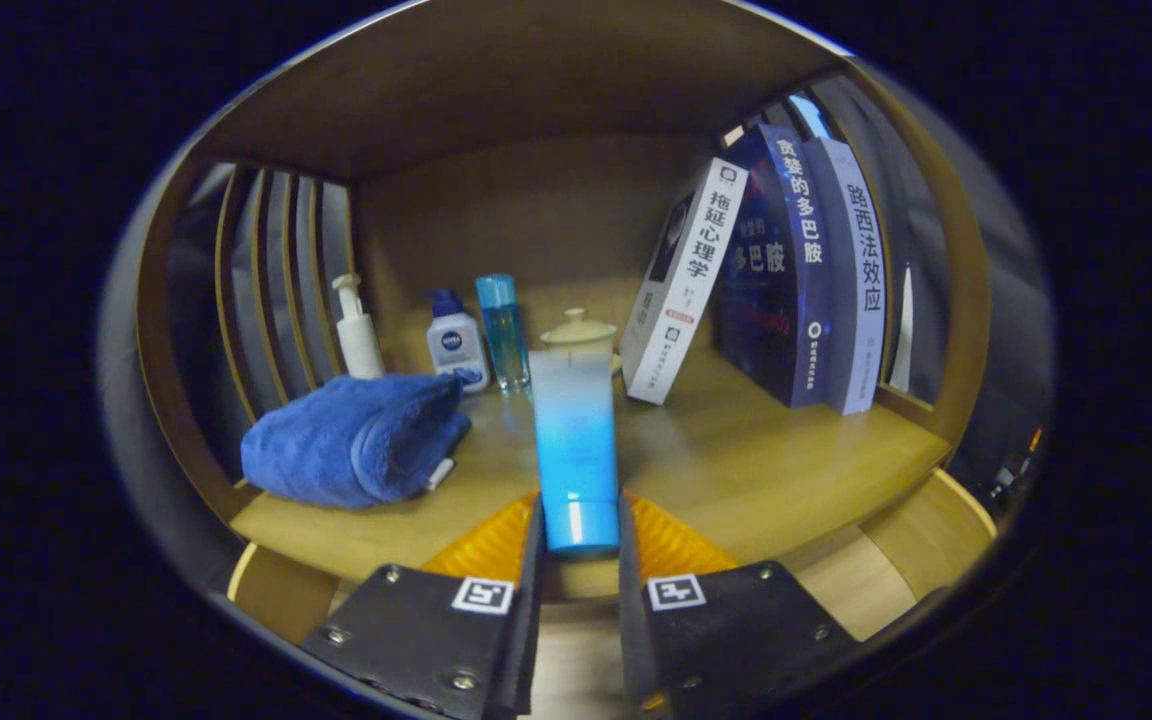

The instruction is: Pull open the drawer, take out the items inside it, and place them on the countertop above the cabinet.

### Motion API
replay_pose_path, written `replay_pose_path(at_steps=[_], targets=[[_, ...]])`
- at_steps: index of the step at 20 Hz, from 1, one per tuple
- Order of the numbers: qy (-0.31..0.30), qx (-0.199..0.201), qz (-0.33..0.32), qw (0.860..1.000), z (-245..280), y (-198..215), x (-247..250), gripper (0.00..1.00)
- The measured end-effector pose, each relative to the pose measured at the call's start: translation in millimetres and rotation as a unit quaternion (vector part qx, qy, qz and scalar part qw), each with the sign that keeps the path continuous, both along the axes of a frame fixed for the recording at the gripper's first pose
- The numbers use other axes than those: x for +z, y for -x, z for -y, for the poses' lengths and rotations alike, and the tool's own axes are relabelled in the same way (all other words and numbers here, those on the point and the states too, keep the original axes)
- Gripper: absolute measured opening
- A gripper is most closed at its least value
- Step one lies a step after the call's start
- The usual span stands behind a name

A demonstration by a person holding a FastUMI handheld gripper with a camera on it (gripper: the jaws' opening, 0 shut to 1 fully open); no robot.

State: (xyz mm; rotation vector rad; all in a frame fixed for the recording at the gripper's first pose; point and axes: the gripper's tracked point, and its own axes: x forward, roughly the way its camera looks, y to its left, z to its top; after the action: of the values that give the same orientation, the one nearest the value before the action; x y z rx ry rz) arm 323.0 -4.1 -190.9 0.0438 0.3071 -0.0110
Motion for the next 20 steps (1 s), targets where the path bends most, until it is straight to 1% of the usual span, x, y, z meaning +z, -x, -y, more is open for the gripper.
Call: replay_pose_path(at_steps=[3, 6, 10, 14, 17, 20], targets=[[0.004, 0.003, 0.007, 1.0, -2.1, -1.6, -0.6, 0.39], [-0.03, 0.01, 0.005, 0.999, -5.6, 1.2, 3.0, 0.41], [-0.039, -0.002, 0.005, 0.999, 1.4, 5.2, 7.4, 0.8], [-0.027, -0.006, 0.042, 0.999, 7.9, 14.7, 38.2, 0.97], [-0.009, 0.008, 0.056, 0.998, 9.4, 37.6, 72.3, 0.99], [0.004, 0.025, 0.09, 0.996, 5.4, 68.2, 119.8, 0.99]])
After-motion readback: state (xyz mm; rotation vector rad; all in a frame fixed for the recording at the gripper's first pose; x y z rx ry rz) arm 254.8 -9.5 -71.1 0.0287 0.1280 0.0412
